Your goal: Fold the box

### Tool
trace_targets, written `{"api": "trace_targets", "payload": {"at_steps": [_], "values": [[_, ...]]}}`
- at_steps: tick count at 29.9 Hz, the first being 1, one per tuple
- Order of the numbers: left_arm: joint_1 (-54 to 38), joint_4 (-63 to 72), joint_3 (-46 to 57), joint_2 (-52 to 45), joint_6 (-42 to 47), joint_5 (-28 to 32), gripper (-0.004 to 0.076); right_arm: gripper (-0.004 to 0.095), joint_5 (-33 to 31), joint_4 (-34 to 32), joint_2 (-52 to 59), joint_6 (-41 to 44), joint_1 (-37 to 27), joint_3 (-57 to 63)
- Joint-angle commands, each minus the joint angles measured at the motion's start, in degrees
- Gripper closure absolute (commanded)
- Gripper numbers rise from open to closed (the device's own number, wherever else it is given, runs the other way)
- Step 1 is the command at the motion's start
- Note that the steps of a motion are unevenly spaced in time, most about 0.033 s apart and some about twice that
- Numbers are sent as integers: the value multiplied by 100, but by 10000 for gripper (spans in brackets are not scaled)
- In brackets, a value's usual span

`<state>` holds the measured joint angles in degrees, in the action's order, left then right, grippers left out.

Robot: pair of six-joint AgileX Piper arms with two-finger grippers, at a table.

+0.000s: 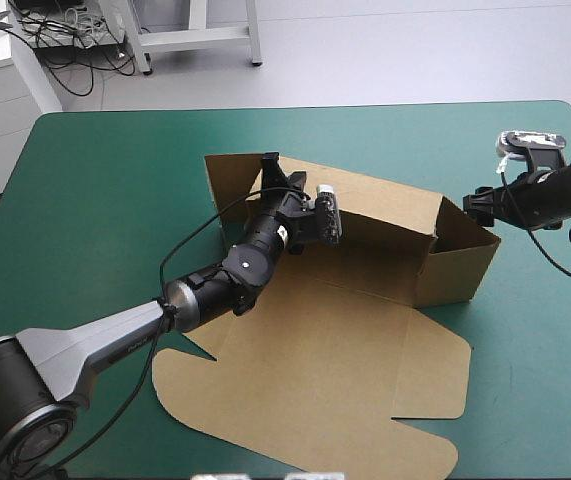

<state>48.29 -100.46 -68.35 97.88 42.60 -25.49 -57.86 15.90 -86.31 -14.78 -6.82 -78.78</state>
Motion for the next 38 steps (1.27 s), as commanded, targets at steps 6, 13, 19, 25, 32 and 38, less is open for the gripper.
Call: {"api": "trace_targets", "payload": {"at_steps": [6,13,19,25,32,38], "values": [[-7,-272,-363,-207,775,-372,734,194,442,-32,239,73,6,-224],[-17,-159,-391,-92,707,-499,734,194,486,-731,229,610,6,-762],[-17,-162,-391,103,707,-540,734,194,468,-676,190,635,6,-947],[-17,-252,-479,133,707,-528,734,194,552,-342,-93,643,6,-947],[-17,110,-893,314,431,-650,734,194,581,79,-310,595,6,-947],[-17,108,-904,481,-152,-718,734,194,614,92,-334,573,6,-947]]}}
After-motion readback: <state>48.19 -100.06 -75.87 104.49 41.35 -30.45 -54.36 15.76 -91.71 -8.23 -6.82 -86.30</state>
